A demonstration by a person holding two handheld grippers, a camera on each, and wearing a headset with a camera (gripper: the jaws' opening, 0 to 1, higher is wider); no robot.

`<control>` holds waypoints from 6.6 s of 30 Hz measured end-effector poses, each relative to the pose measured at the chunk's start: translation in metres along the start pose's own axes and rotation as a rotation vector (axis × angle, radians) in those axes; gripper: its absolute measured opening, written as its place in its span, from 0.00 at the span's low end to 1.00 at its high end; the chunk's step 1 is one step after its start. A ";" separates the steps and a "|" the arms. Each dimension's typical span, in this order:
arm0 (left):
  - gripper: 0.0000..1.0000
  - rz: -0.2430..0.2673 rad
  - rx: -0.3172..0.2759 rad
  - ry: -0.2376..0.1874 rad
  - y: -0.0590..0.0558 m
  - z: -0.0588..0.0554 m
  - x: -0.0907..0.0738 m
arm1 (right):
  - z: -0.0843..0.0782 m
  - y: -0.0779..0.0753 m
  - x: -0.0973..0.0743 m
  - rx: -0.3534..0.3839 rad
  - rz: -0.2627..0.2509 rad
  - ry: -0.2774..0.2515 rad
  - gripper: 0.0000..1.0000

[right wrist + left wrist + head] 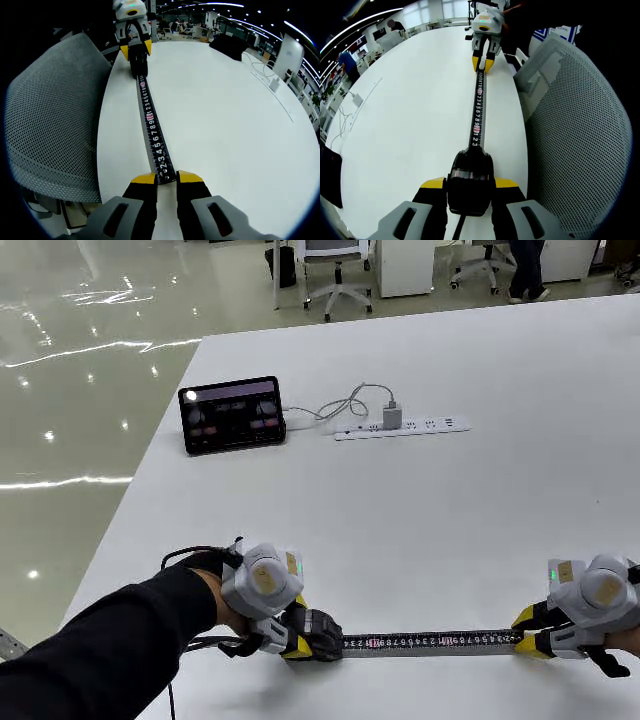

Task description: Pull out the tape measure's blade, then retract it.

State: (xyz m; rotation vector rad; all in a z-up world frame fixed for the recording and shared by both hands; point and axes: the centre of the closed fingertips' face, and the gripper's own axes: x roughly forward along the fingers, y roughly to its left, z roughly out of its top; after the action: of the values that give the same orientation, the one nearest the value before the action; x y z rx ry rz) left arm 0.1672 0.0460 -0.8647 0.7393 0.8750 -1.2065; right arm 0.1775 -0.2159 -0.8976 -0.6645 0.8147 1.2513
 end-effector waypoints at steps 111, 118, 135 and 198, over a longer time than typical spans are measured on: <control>1.00 0.258 -0.502 -0.327 0.029 -0.036 -0.049 | 0.001 0.005 -0.055 0.293 -0.280 -0.228 0.95; 1.00 0.444 -0.530 -0.420 0.038 -0.039 -0.074 | -0.007 0.009 -0.065 0.367 -0.351 -0.276 0.94; 1.00 0.496 -0.657 -0.473 0.016 -0.070 -0.088 | -0.017 0.021 -0.089 0.391 -0.395 -0.298 1.00; 1.00 0.532 -0.975 -0.280 0.004 -0.013 -0.029 | 0.005 0.019 -0.083 0.170 -0.289 -0.142 1.00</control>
State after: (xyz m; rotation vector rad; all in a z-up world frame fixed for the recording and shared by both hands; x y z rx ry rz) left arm 0.1647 0.0718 -0.8452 -0.0155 0.8311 -0.2999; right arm 0.1503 -0.2538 -0.8260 -0.5281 0.6719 0.9442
